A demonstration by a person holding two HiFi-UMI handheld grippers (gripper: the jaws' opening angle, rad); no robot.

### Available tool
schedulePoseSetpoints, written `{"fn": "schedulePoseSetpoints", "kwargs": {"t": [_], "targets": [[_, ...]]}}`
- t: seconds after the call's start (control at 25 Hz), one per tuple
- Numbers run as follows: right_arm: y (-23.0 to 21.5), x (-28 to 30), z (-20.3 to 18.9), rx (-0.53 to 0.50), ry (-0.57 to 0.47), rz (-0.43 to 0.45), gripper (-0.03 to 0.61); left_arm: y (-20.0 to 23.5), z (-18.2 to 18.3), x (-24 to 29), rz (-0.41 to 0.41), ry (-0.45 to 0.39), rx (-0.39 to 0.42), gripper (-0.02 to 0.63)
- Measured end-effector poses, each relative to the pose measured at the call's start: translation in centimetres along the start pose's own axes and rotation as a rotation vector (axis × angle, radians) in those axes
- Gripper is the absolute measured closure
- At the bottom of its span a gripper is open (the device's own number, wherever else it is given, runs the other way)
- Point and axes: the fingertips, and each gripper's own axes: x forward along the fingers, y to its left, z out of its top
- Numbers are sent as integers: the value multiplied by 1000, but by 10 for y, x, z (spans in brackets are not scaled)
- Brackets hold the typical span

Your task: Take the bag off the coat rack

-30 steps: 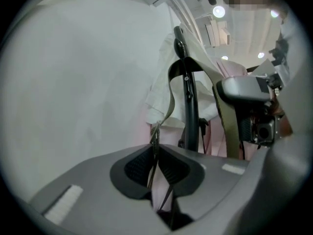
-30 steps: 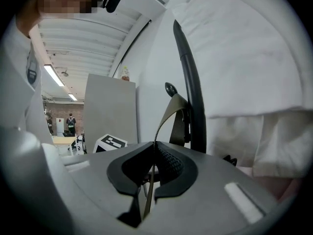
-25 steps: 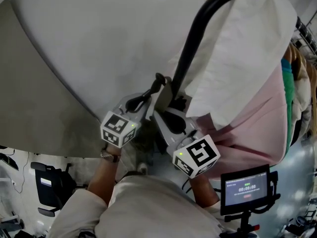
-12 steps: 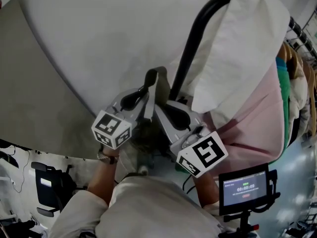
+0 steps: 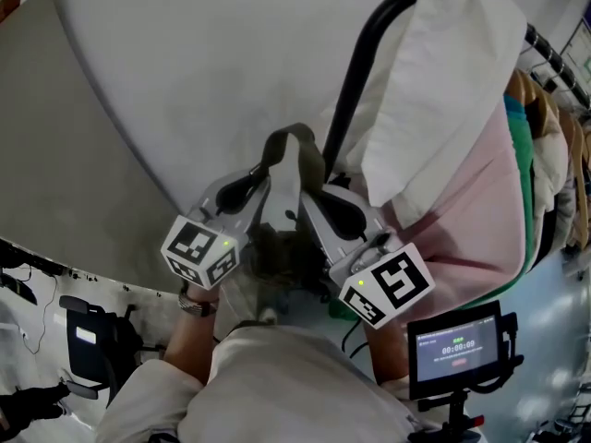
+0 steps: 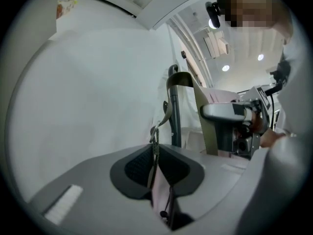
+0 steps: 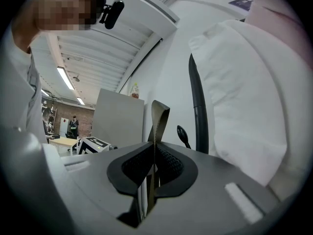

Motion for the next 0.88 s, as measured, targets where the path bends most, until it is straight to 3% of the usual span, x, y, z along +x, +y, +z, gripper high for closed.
{"fn": "schedulePoseSetpoints", "kwargs": {"t": [0.6, 0.88], "targets": [[-2, -42, -11, 4, -26, -29, 571, -40, 6, -45, 53, -25, 17, 581], [8, -54, -19, -63, -7, -45, 571, -59, -1, -59, 57, -3, 41, 581]]}}
